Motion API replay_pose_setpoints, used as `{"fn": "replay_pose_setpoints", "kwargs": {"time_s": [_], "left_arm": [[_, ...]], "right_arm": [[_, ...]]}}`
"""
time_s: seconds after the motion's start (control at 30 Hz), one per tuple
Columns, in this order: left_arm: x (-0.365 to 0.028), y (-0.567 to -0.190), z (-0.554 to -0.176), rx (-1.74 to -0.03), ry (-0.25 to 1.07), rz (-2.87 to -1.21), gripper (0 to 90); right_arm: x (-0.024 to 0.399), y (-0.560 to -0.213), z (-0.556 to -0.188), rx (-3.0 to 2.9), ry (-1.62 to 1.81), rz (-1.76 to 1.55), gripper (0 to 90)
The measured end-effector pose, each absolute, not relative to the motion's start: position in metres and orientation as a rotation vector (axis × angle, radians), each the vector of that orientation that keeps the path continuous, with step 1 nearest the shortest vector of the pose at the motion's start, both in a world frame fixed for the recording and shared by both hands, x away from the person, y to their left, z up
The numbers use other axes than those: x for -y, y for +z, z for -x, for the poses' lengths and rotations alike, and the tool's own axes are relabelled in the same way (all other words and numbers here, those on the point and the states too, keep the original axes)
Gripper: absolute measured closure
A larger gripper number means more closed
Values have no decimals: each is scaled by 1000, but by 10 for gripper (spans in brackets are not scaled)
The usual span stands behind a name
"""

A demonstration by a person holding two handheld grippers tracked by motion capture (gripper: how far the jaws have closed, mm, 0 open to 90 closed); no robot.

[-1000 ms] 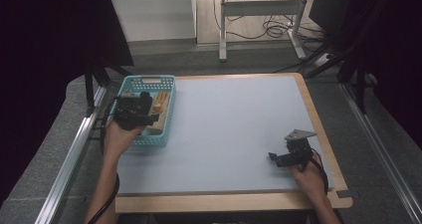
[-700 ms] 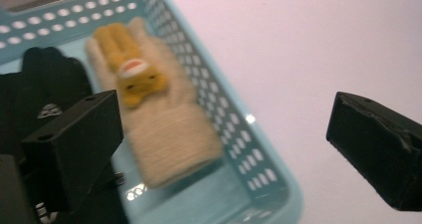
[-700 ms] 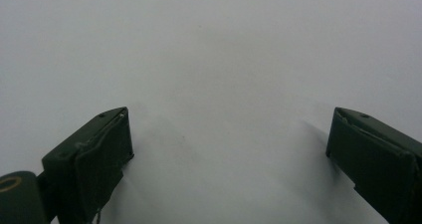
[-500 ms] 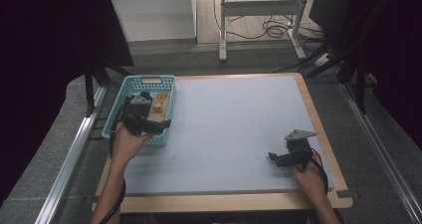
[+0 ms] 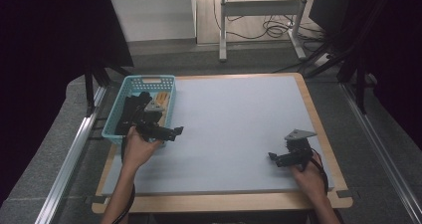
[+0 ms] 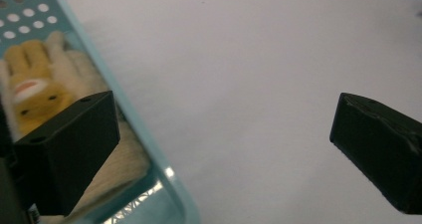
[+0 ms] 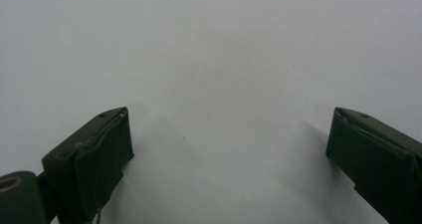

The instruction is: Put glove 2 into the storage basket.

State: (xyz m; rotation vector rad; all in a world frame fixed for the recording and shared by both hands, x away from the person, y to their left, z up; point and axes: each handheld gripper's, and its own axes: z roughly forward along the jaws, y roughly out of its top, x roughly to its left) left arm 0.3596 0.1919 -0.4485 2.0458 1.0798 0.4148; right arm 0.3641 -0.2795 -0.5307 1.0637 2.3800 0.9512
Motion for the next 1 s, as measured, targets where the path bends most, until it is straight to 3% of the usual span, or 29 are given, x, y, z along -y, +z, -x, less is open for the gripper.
{"fn": "replay_pose_setpoints", "kwargs": {"time_s": [1.0], "left_arm": [[-131,-467,-340,-911,390,-2077,0]], "right_arm": [[279,-531,-364,-2380,952,-1064,39]]}}
